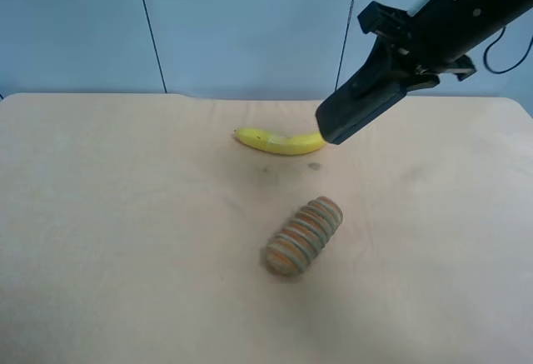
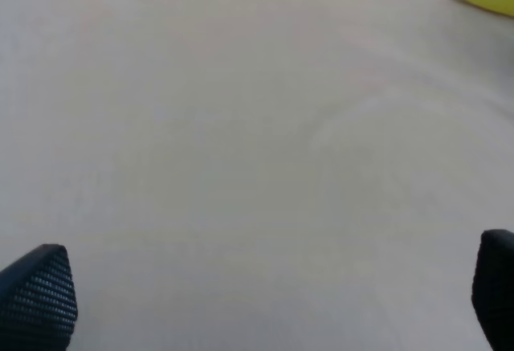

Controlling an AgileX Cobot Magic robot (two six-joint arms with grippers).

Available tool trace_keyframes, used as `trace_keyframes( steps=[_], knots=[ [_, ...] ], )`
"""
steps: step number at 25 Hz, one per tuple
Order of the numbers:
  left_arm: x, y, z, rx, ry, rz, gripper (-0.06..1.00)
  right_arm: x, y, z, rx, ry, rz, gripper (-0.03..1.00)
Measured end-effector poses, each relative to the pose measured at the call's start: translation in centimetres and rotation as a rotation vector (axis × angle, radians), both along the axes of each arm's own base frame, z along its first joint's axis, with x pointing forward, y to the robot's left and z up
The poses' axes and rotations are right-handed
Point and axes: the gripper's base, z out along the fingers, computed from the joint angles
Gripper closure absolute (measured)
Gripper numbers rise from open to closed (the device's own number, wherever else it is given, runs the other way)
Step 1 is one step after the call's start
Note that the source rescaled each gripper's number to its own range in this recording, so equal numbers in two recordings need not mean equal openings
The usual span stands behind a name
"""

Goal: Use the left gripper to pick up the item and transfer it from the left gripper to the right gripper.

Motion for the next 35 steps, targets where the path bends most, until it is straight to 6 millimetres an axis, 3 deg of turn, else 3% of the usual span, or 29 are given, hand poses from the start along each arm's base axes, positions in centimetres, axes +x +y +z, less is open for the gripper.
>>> trace_keyframes(
  steps=[2, 6, 10, 25, 33, 35],
  knots=[
    [0.0, 0.0, 0.0, 0.0, 0.0, 0.025, -0.06, 0.7, -1.6, 0.1, -0.023, 0.025, -0.037, 0.96],
    [0.0, 0.0, 0.0, 0.0, 0.0, 0.035, -0.06, 2.3, -4.4, -1.8, -0.051, 0.091, -0.097, 0.96],
    [0.0, 0.0, 0.0, 0.0, 0.0, 0.035, -0.06, 3.6, -5.7, -4.0, -0.071, 0.138, -0.1, 0.96],
    [0.0, 0.0, 0.0, 0.0, 0.0, 0.035, -0.06, 6.5, -6.7, -9.5, -0.173, 0.153, -0.101, 0.96],
    [0.0, 0.0, 0.0, 0.0, 0.0, 0.035, -0.06, 6.7, -6.7, -10.3, -0.174, 0.175, -0.1, 0.96],
    [0.0, 0.0, 0.0, 0.0, 0.0, 0.035, -0.06, 6.7, -6.7, -10.4, -0.173, 0.177, -0.1, 0.91]
  ],
)
